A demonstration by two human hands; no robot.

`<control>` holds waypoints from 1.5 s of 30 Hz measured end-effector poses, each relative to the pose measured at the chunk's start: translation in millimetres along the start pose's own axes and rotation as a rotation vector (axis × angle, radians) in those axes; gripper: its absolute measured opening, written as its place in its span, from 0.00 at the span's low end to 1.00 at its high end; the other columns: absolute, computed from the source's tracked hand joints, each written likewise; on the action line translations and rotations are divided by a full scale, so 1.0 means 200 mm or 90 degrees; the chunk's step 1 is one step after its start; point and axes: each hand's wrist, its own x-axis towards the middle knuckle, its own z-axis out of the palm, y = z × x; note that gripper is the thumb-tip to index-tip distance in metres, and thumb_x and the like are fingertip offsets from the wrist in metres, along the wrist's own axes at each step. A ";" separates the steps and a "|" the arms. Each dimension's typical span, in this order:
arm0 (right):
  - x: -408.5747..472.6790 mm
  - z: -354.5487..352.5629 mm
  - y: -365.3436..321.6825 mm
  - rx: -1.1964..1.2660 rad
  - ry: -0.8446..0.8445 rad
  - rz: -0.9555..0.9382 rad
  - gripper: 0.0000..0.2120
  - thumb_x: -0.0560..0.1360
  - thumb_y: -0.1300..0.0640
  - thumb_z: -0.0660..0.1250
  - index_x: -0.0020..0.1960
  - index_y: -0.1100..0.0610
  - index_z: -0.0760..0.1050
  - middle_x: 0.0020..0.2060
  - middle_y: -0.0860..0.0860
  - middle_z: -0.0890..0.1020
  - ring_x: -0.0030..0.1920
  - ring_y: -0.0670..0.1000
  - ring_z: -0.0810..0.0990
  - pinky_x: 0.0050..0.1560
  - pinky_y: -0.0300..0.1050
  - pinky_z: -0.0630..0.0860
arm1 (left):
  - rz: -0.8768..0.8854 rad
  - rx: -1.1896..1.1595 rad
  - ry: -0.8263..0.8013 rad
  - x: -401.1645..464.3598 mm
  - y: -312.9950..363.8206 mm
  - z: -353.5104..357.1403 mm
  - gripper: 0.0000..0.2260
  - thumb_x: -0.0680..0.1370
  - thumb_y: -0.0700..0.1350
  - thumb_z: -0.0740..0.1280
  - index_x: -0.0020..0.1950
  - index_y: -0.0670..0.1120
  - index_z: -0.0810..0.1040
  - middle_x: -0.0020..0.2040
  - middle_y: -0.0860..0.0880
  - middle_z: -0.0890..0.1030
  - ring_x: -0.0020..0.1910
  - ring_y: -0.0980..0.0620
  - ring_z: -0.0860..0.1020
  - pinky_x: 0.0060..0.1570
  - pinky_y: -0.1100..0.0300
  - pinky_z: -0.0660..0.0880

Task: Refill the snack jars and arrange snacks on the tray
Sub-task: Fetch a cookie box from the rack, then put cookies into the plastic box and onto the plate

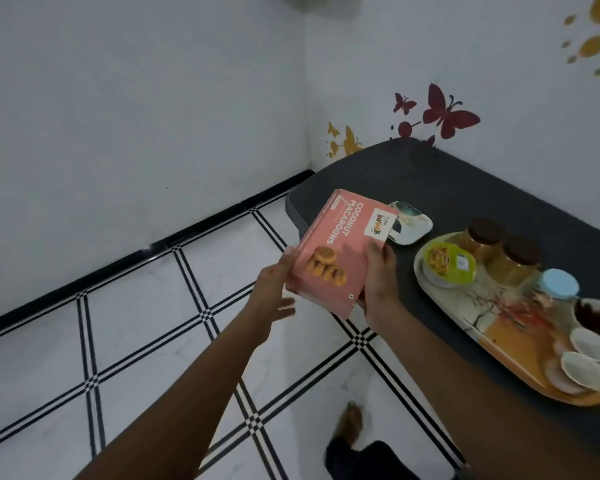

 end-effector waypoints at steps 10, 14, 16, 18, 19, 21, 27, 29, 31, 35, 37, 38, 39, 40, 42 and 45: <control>0.88 0.46 -0.30 0.042 -0.038 -0.040 0.34 0.77 0.42 0.70 0.77 0.40 0.57 0.64 0.50 0.79 0.57 0.52 0.83 0.57 0.57 0.82 | 0.071 -0.196 -0.020 0.91 0.61 0.03 0.27 0.76 0.54 0.75 0.72 0.50 0.72 0.60 0.41 0.84 0.57 0.41 0.85 0.50 0.44 0.84; 1.22 0.48 -0.51 -0.072 0.085 -0.098 0.42 0.77 0.45 0.71 0.81 0.42 0.48 0.74 0.51 0.69 0.70 0.53 0.73 0.69 0.56 0.71 | 0.091 -0.095 -0.054 1.27 0.88 0.01 0.32 0.72 0.54 0.78 0.72 0.55 0.69 0.63 0.44 0.82 0.59 0.40 0.83 0.56 0.40 0.82; 1.38 0.43 -0.63 -0.132 0.182 -0.126 0.41 0.78 0.45 0.69 0.82 0.44 0.49 0.78 0.51 0.63 0.74 0.54 0.68 0.68 0.53 0.69 | 0.115 -0.051 -0.097 1.45 1.01 0.03 0.28 0.74 0.52 0.77 0.70 0.58 0.71 0.60 0.46 0.84 0.55 0.44 0.85 0.47 0.48 0.84; 1.52 0.35 -0.72 -0.153 0.206 -0.118 0.30 0.79 0.44 0.65 0.77 0.49 0.61 0.73 0.52 0.72 0.65 0.51 0.77 0.57 0.46 0.75 | 0.137 -0.004 -0.148 1.63 1.13 0.08 0.25 0.75 0.51 0.76 0.69 0.59 0.72 0.59 0.48 0.85 0.53 0.46 0.86 0.42 0.54 0.83; 1.60 0.30 -0.75 -0.159 0.216 -0.106 0.22 0.80 0.44 0.64 0.71 0.51 0.68 0.66 0.53 0.79 0.57 0.50 0.82 0.49 0.43 0.76 | 0.136 0.015 -0.186 1.76 1.19 0.15 0.24 0.75 0.50 0.76 0.68 0.60 0.73 0.58 0.48 0.85 0.53 0.46 0.86 0.42 0.54 0.83; 1.70 0.23 -0.78 -0.170 0.233 -0.091 0.15 0.80 0.45 0.65 0.61 0.53 0.73 0.54 0.52 0.84 0.48 0.49 0.84 0.43 0.42 0.78 | 0.145 0.027 -0.225 1.95 1.27 0.23 0.22 0.75 0.51 0.76 0.67 0.60 0.74 0.57 0.49 0.86 0.53 0.46 0.86 0.41 0.54 0.83; 2.01 0.10 -0.82 -0.068 0.331 0.009 0.14 0.78 0.47 0.71 0.57 0.55 0.76 0.49 0.52 0.87 0.47 0.50 0.87 0.54 0.51 0.84 | 0.091 0.000 -0.372 2.64 1.37 0.52 0.22 0.80 0.52 0.70 0.73 0.48 0.73 0.64 0.41 0.83 0.62 0.39 0.82 0.58 0.40 0.79; 2.08 0.10 -0.83 -0.032 0.353 0.028 0.17 0.78 0.45 0.70 0.61 0.55 0.77 0.51 0.52 0.87 0.48 0.51 0.87 0.50 0.48 0.85 | 0.029 -0.005 -0.409 2.81 1.37 0.58 0.25 0.78 0.54 0.70 0.73 0.47 0.74 0.65 0.40 0.82 0.63 0.39 0.82 0.61 0.40 0.78; 2.16 0.07 -0.84 0.014 0.403 0.034 0.18 0.79 0.46 0.69 0.63 0.56 0.76 0.55 0.54 0.85 0.51 0.54 0.86 0.46 0.47 0.85 | -0.040 0.003 -0.432 2.97 1.37 0.64 0.23 0.79 0.57 0.68 0.71 0.48 0.76 0.64 0.42 0.83 0.61 0.41 0.83 0.57 0.44 0.80; 2.18 -0.08 -0.84 0.108 0.581 0.010 0.18 0.80 0.50 0.69 0.64 0.62 0.74 0.57 0.58 0.82 0.55 0.58 0.84 0.53 0.57 0.84 | -0.126 0.006 -0.454 3.17 1.33 0.73 0.19 0.79 0.60 0.67 0.66 0.52 0.81 0.61 0.44 0.85 0.57 0.42 0.85 0.48 0.46 0.83; 2.16 -0.16 -0.82 0.109 0.695 -0.024 0.16 0.81 0.51 0.69 0.59 0.63 0.72 0.54 0.59 0.80 0.55 0.57 0.82 0.55 0.58 0.82 | -0.144 0.015 -0.454 3.24 1.29 0.76 0.21 0.79 0.62 0.66 0.69 0.53 0.78 0.63 0.44 0.84 0.60 0.40 0.83 0.51 0.43 0.82; 2.13 -0.19 -0.81 0.071 0.757 -0.041 0.14 0.81 0.51 0.68 0.55 0.61 0.71 0.51 0.58 0.79 0.52 0.55 0.81 0.54 0.55 0.82 | -0.155 0.021 -0.432 3.26 1.26 0.78 0.24 0.79 0.62 0.67 0.73 0.53 0.74 0.64 0.43 0.82 0.61 0.39 0.82 0.54 0.39 0.81; 2.10 -0.24 -0.80 0.018 0.817 -0.057 0.13 0.81 0.50 0.68 0.52 0.60 0.70 0.47 0.57 0.77 0.47 0.54 0.78 0.49 0.51 0.81 | -0.171 0.035 -0.395 3.27 1.23 0.82 0.29 0.78 0.61 0.68 0.77 0.54 0.68 0.66 0.43 0.80 0.62 0.39 0.81 0.57 0.35 0.79; 2.07 -0.27 -0.79 -0.036 0.857 -0.073 0.13 0.81 0.51 0.68 0.49 0.60 0.70 0.43 0.56 0.74 0.43 0.52 0.74 0.42 0.48 0.76 | -0.183 0.052 -0.349 3.27 1.20 0.84 0.33 0.77 0.61 0.70 0.79 0.56 0.62 0.67 0.44 0.78 0.62 0.39 0.80 0.59 0.32 0.77; 2.03 -0.32 -0.78 -0.094 0.902 -0.102 0.13 0.81 0.51 0.67 0.48 0.59 0.69 0.40 0.53 0.71 0.39 0.48 0.69 0.36 0.41 0.69 | -0.196 0.107 -0.314 3.27 1.15 0.88 0.37 0.76 0.60 0.72 0.80 0.59 0.57 0.68 0.45 0.75 0.63 0.39 0.78 0.60 0.31 0.76; 2.03 -0.33 -0.80 -0.094 0.924 -0.131 0.12 0.81 0.50 0.67 0.49 0.58 0.69 0.38 0.47 0.71 0.36 0.44 0.68 0.30 0.29 0.67 | -0.265 0.213 -0.350 3.21 1.11 0.94 0.37 0.77 0.62 0.70 0.81 0.55 0.57 0.74 0.42 0.71 0.67 0.36 0.74 0.65 0.35 0.74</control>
